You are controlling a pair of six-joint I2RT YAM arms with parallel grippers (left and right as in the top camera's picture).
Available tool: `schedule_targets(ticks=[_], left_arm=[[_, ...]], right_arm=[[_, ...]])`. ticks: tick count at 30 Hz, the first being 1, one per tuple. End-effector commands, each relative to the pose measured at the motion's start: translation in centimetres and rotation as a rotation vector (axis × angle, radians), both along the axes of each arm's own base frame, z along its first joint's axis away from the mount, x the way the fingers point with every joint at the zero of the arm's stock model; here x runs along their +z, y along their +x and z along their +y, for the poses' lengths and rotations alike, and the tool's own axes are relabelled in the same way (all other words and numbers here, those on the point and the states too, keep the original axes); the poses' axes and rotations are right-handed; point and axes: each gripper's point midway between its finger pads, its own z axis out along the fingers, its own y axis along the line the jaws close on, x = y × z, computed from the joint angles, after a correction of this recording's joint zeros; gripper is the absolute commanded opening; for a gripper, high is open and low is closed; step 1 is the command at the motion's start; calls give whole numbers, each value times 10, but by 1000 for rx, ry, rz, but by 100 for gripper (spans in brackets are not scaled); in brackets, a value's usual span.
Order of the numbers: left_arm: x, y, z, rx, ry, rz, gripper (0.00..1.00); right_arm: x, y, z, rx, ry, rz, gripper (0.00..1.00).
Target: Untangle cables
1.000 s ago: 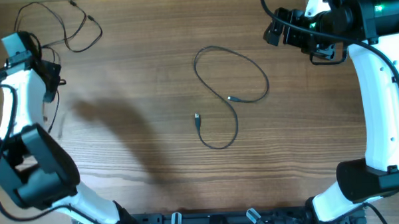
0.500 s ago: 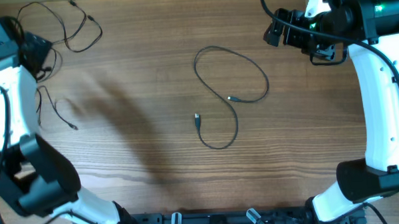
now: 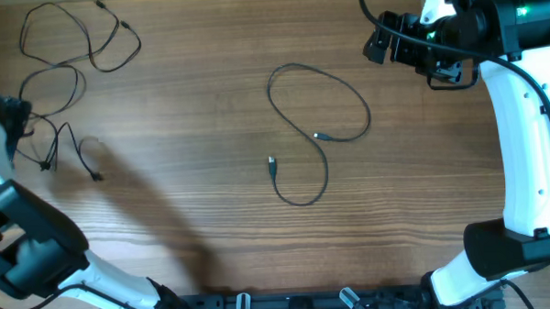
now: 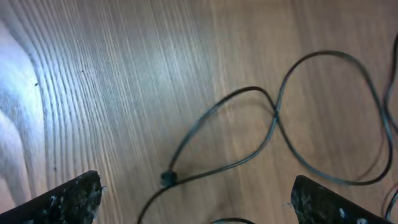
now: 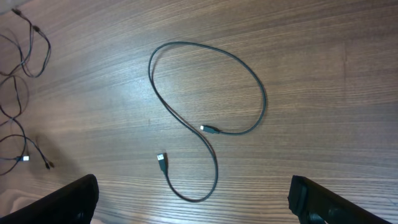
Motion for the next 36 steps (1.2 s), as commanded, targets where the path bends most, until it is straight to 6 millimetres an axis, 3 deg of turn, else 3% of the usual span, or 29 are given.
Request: schedule_targets(ticks=[1,5,11,12,15,19,23,26,30,32,36], left_arm=[[-25,-4,0,-90,-106,7,100],[-54,7,-7,-154,-181,-3,99],[-91,10,-7,-165,-220,34,73],[-93,10,-6,-165,-220,34,64],[-93,10,-5,-160,-219,30,4],[-77,-3,6,89,-260,-52,4],[-32,-31,26,402,-283,-196,4],[-14,-36,28,407,-267,-227,4],[-17,-37,16,399,-294,-191,4],[-17,-28,7,361,-294,-184,18],[-19,3,-20,96,-249,-123,20]], right_arm=[[2,0,5,25,11,-9,100],[2,-1,5,25,10,-6,100],[2,0,5,24,10,-7,100],[1,0,5,25,11,-5,100],[-3,2,6,25,9,7,100],[-5,2,6,25,8,12,100],[-5,2,6,26,7,12,100],[-4,4,6,25,8,7,100],[-5,3,6,40,2,4,100],[-5,3,6,48,-2,5,100],[-5,3,6,48,-1,2,100]])
